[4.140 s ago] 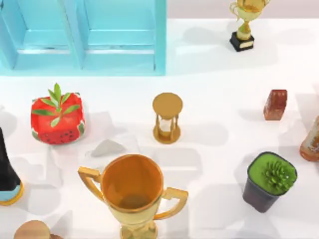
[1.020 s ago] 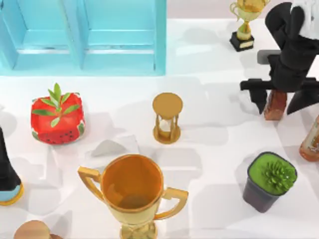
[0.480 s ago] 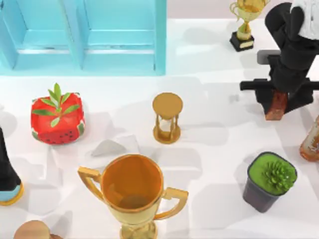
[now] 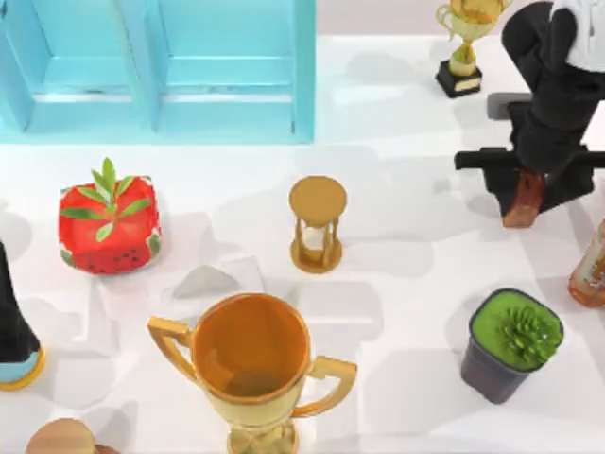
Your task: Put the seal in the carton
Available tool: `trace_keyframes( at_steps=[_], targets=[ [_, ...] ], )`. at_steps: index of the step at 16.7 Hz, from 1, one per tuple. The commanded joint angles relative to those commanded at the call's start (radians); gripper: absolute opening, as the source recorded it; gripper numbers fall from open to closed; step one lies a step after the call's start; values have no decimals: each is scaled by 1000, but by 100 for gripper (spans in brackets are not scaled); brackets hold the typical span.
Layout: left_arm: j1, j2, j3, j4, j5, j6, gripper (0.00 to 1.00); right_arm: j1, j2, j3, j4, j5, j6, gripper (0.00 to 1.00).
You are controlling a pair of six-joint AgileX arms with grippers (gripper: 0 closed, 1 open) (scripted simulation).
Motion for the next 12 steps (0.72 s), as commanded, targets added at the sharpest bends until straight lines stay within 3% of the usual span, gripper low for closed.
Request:
trace_keyframes(
  at_steps=[7, 12],
  targets=[
    [0, 0, 0, 0, 0, 0, 100, -7, -37, 245, -294, 1, 1, 0],
    [0, 0, 0, 0, 0, 0, 100, -6, -51, 296, -347, 0, -1, 0]
  ],
)
